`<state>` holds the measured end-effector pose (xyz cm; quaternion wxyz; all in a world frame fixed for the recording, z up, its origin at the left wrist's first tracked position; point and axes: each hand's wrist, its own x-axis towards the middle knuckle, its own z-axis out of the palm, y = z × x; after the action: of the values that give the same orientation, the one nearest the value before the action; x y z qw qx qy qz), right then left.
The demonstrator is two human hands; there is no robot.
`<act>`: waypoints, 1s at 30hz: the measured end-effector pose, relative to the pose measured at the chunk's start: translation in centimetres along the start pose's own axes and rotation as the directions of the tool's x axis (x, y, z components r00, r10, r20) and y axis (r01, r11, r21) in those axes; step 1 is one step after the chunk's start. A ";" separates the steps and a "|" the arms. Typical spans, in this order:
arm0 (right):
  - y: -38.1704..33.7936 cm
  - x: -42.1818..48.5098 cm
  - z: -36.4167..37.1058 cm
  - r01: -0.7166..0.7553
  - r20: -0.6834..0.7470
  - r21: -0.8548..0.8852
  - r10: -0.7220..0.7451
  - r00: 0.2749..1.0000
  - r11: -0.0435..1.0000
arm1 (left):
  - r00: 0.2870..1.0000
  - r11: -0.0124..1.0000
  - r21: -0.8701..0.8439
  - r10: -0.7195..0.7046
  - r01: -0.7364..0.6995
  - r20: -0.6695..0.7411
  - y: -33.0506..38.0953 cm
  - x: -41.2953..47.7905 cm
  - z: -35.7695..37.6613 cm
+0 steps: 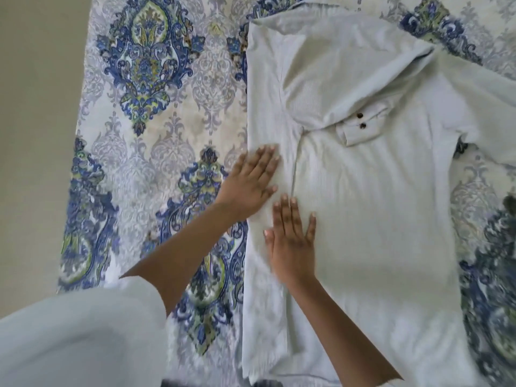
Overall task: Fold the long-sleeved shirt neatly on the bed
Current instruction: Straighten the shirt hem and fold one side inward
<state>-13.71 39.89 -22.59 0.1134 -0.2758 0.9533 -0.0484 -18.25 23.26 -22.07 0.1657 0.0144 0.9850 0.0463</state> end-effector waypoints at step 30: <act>2.2 -21.2 -0.3 0.162 0.171 -0.030 -0.155 0.973 0.986 | 0.978 0.985 -0.001 0.169 -0.170 0.123 10.6 -27.2 7.3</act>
<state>2.48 53.16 -18.61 0.1829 -0.3566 0.9161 -0.0130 9.95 33.26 -19.06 0.2215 0.1019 0.9683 0.0547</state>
